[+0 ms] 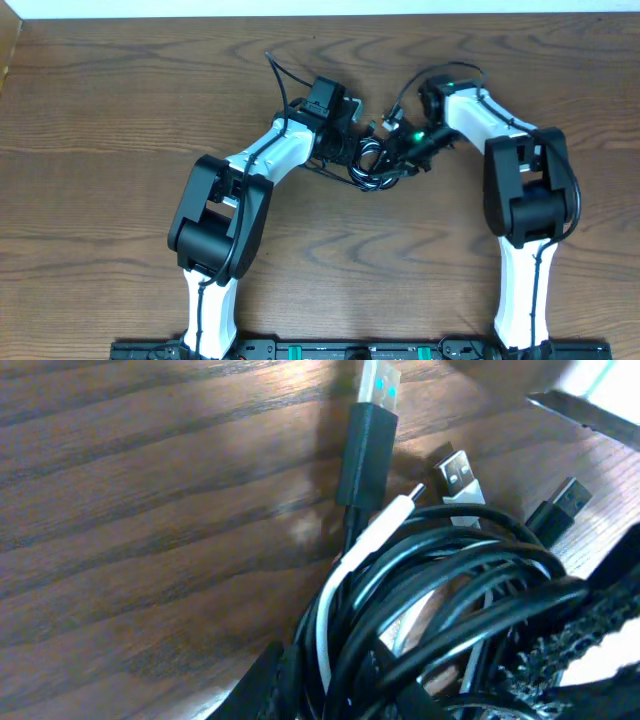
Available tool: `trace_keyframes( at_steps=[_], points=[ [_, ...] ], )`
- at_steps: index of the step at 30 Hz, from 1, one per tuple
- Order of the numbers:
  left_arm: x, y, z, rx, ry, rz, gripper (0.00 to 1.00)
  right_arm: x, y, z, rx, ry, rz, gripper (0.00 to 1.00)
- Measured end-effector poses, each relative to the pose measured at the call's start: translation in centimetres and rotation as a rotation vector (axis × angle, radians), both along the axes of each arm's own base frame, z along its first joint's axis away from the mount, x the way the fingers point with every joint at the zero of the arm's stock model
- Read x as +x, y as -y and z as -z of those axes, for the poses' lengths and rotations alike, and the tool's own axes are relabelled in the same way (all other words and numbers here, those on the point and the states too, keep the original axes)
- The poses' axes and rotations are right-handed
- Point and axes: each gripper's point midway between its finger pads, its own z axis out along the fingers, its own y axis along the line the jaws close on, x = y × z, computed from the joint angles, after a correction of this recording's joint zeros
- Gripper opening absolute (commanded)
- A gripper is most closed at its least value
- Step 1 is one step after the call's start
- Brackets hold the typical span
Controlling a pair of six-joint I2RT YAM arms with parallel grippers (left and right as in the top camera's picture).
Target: Untangle cables
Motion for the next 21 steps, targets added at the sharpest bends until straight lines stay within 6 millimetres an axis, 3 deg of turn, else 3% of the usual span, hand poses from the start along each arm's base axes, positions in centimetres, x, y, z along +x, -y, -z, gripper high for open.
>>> trace_keyframes(
  at_steps=[8,21],
  points=[
    [-0.1,0.1,0.0,0.0,-0.002,0.002,0.23,-0.5,-0.3,0.1,-0.106,0.015,-0.027,0.16],
    [-0.3,0.0,0.1,0.006,-0.008,0.004,0.23,-1.9,-2.6,0.2,0.177,-0.012,0.003,0.11]
  ],
)
